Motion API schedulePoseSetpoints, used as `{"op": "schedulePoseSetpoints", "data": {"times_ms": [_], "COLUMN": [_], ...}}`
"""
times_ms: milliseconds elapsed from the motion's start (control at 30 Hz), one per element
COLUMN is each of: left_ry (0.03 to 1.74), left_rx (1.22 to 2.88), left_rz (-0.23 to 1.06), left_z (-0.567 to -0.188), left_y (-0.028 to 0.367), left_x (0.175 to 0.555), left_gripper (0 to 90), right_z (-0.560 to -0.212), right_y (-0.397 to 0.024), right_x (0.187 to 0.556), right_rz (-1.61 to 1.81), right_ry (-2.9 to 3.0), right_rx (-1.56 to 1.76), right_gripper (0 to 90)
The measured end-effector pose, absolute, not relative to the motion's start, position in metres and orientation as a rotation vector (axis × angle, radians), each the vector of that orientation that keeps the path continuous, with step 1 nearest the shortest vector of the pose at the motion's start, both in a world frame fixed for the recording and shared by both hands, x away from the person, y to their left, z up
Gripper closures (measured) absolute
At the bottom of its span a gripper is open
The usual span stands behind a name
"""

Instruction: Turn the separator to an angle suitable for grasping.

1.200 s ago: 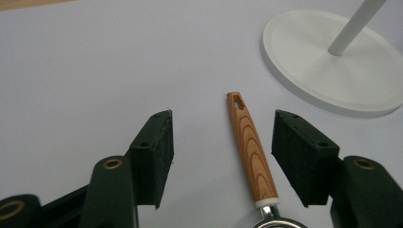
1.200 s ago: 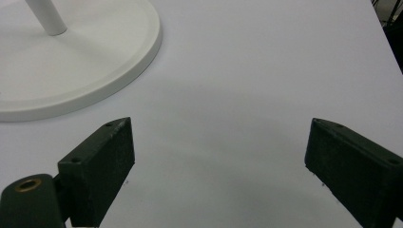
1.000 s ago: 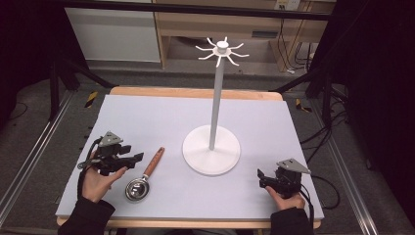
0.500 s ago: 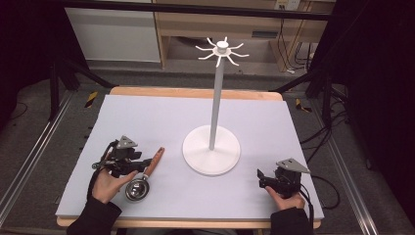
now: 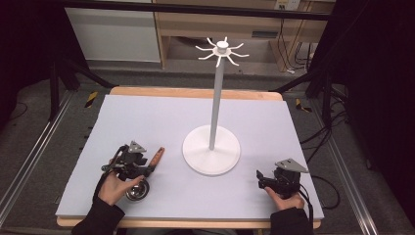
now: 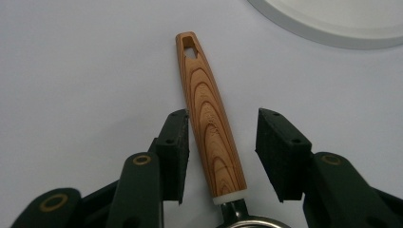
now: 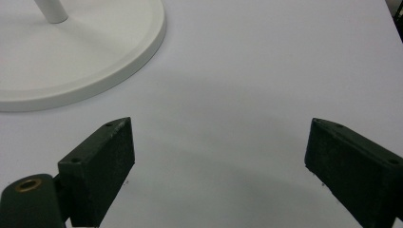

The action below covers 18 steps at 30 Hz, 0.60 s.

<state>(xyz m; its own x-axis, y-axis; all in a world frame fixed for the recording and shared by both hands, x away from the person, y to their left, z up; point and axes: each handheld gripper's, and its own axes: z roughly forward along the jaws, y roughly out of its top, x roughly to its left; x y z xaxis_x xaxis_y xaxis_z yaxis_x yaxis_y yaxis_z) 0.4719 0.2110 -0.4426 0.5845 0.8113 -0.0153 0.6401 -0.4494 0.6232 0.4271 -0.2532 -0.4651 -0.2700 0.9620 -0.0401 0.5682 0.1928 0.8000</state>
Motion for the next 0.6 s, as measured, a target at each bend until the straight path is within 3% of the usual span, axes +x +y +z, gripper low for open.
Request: {"op": "schedulePoseSetpoints", "data": {"times_ms": [600], "left_ry": [1.183], "left_rx": [2.300], "left_rz": [0.341], "left_z": [-0.460], "left_y": [0.209], "left_x": [0.476], "left_gripper": [60.3], "right_z": [-0.466], "right_y": [-0.253], "right_x": [0.428], "right_rz": [0.922], "right_ry": [1.936], "right_rx": [1.430], "right_gripper": [10.6]}}
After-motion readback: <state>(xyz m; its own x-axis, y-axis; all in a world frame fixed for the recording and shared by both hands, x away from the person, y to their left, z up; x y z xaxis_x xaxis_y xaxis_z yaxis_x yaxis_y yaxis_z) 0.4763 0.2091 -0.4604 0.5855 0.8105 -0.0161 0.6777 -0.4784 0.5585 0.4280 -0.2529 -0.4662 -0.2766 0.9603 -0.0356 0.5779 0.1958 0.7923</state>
